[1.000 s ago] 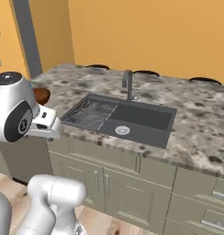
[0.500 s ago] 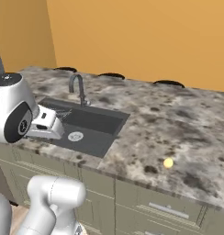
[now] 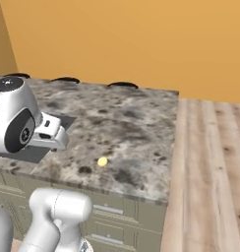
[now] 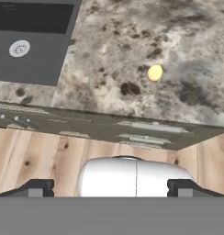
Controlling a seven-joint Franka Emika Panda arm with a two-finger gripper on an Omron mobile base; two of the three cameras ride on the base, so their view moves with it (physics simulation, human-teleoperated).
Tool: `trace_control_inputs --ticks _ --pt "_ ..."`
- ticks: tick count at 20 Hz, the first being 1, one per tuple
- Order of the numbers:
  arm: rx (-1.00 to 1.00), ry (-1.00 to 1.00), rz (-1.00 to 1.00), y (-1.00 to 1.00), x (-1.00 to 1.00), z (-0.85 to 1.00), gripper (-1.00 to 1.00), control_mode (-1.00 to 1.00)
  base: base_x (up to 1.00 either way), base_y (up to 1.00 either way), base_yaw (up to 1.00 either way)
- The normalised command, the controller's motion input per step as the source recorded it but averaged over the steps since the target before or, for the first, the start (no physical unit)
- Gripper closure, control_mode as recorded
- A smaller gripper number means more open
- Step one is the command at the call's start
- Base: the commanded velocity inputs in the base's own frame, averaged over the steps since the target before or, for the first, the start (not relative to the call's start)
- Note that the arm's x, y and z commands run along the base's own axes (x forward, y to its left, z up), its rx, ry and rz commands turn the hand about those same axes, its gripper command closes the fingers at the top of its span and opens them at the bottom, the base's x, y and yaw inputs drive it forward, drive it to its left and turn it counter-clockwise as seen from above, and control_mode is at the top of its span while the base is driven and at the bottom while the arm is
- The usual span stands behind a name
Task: Gather the eggs and milk located in the vicinity of the sink area and place them right next to the bowl.
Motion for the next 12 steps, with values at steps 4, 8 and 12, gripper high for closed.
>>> trace_control_inputs --ticks 4,8,12 --pt "0.0 0.0 0.0 0.0 0.0 0.0 -1.0 1.0 0.35 -0.26 0.0" --pt "0.0 0.0 0.0 0.0 0.0 0.0 -1.0 1.0 0.0 0.0 0.0" --pt "0.0 0.0 0.0 0.0 0.0 0.0 -1.0 1.0 0.0 0.0 0.0"
